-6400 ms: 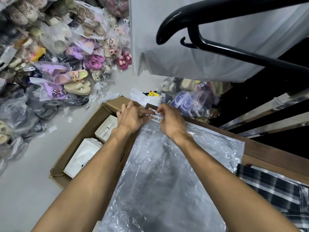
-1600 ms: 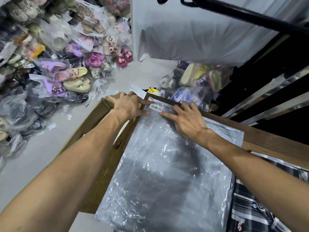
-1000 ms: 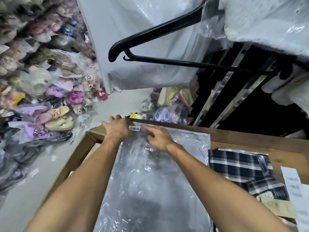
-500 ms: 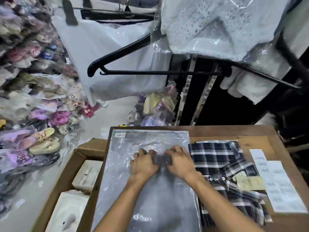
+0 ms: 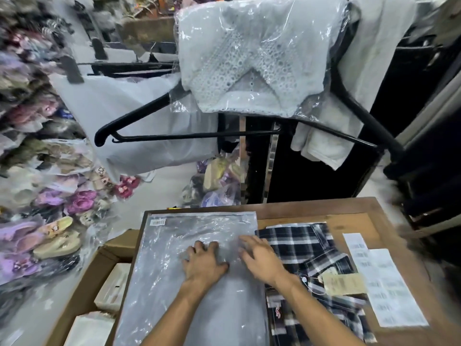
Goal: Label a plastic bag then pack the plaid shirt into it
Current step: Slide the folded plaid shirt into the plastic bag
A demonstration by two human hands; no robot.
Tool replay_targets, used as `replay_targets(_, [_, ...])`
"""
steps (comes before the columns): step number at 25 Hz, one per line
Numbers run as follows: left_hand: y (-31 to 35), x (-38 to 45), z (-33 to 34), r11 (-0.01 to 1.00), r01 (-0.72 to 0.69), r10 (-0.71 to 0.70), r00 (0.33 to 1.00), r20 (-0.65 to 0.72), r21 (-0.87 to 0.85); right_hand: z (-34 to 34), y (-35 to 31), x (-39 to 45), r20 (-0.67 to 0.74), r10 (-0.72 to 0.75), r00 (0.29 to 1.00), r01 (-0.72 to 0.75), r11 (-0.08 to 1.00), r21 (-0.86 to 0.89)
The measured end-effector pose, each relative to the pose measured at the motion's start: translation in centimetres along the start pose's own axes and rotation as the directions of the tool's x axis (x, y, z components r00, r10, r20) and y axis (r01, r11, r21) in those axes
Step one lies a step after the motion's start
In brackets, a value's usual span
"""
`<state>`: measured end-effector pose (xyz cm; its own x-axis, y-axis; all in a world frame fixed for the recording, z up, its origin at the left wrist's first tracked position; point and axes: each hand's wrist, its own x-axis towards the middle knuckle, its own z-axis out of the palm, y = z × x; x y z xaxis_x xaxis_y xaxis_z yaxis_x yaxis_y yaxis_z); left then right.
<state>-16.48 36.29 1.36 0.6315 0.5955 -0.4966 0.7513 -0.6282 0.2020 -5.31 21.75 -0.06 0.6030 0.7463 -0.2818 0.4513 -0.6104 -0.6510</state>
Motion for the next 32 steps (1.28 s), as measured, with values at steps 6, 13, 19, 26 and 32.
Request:
replay_targets(6, [5.2,-2.4,1.3,0.994,0.063,-0.068,0.996,0.052,0.084,-6.5,7.5,-5.8,-0.034,-0.019,0.999,0.010,0.968,-0.251])
replay_targets(13, [6.2,-2.9,3.9,0.988,0.150,-0.146,0.984,0.104,-0.034,-7.0,10.4,-8.9,0.155,0.046,0.987,0.017,0.925,-0.381])
replay_targets(19, [3.8,-2.4,3.1,1.000,0.022,-0.023,0.991,0.129,0.010,-6.4,10.6,-9.2,0.144,0.077,0.987,-0.020,0.934,-0.357])
replay_targets(26, [-0.5,-3.3,1.9,0.946,-0.206,0.159,0.968,0.197,0.250,-5.1,10.7,-9.4,0.092,0.104,0.990,-0.069,0.944,-0.322])
replay_targets(32, [-4.0,-4.0,0.4,0.786,-0.439,0.347,0.896,0.278,0.436,-4.1,10.2,-10.3,0.100,0.127,0.987,-0.089,0.945,-0.316])
